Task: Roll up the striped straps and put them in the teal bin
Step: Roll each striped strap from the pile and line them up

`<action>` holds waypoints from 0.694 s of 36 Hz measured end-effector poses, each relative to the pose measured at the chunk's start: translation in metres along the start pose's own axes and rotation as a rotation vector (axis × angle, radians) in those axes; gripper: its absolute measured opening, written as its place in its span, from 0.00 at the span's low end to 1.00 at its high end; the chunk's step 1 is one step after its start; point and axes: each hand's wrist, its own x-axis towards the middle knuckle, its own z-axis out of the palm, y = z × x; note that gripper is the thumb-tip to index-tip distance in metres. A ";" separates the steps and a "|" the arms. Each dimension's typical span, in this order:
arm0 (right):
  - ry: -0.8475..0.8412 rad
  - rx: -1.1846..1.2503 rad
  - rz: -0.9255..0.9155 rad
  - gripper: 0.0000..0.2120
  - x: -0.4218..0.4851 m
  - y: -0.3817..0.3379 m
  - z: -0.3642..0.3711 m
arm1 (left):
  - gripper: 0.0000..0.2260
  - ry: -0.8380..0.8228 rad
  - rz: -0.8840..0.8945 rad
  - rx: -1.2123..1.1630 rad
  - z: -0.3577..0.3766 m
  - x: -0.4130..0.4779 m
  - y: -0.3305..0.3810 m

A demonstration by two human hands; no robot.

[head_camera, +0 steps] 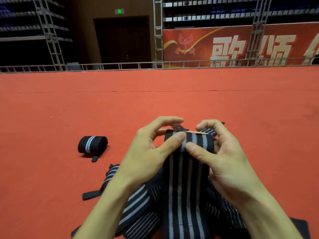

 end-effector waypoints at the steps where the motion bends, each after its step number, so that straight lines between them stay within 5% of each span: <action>1: 0.001 0.009 -0.008 0.18 0.000 0.001 0.000 | 0.13 -0.025 -0.060 -0.002 0.000 0.001 -0.001; 5: 0.050 -0.008 -0.055 0.18 0.002 0.004 0.001 | 0.17 -0.056 -0.175 -0.072 0.001 0.000 0.000; 12: 0.082 -0.207 0.022 0.21 0.002 0.003 -0.002 | 0.18 0.019 -0.038 -0.066 0.000 0.000 0.001; 25: -0.034 -0.255 -0.073 0.14 0.000 0.010 0.010 | 0.16 -0.248 -0.161 -0.160 -0.012 -0.005 0.004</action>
